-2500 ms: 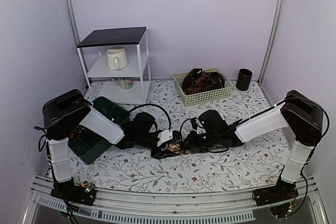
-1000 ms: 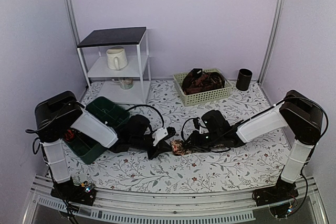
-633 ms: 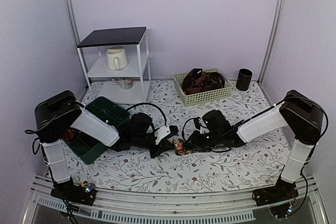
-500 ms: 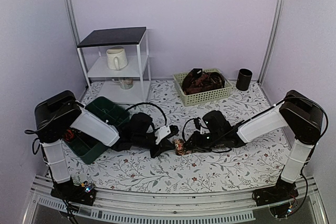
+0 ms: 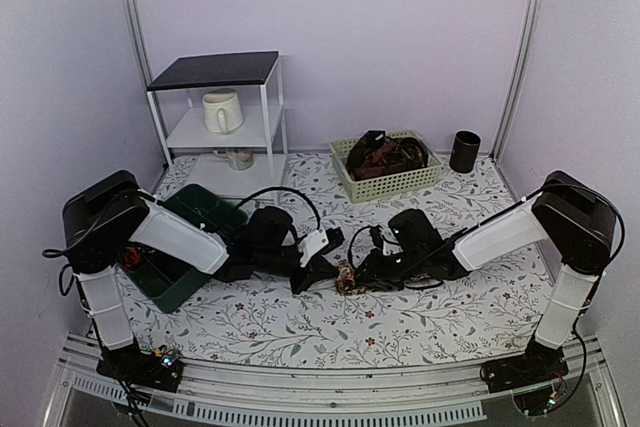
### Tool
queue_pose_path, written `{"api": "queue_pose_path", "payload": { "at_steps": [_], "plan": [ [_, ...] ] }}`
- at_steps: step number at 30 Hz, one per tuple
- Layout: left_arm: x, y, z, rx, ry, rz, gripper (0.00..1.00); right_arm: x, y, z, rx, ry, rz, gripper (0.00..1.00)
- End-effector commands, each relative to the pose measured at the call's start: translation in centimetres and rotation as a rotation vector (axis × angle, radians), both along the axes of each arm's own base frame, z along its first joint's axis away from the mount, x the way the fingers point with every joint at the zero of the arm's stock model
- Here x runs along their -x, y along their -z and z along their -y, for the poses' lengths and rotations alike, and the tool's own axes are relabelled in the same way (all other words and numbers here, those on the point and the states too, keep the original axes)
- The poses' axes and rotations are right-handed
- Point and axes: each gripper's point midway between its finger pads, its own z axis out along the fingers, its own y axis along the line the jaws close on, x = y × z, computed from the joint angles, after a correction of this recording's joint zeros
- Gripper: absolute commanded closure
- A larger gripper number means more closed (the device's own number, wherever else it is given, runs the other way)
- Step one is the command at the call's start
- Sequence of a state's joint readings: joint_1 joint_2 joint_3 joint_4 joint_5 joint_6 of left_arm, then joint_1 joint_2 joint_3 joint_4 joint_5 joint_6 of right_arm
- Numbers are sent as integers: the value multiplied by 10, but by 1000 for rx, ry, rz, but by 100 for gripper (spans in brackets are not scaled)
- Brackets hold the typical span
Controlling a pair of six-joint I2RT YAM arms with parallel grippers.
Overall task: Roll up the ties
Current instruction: Roll the tie at the center of the board.
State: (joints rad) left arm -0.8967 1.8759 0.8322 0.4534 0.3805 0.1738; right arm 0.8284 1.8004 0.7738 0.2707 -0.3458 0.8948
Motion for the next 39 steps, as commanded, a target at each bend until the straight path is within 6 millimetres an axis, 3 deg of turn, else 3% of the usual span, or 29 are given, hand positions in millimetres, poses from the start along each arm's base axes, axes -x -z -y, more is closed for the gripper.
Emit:
{"api": "queue_pose_path", "payload": {
  "at_steps": [1,12,20,27,33,39],
  "plan": [
    [2,1,10,6,8,-30,100,-4,-4,3,-20,20,-1,81],
    [-3,2,16,-3,-5,-38,96,-11,6,19,52,81,42,81],
    [-4,2,19,-7,-9,-46,92,-12,7,22,34,94,65,93],
    [-6,5,23,-14,-8,-53,89,-15,2,36,57,149,103,93],
    [-7,2,27,-11,-5,-46,86,-14,2,37,47,156,105,99],
    [-9,-1,30,-7,-3,-43,86,-13,-13,37,16,143,136,100]
  ]
}}
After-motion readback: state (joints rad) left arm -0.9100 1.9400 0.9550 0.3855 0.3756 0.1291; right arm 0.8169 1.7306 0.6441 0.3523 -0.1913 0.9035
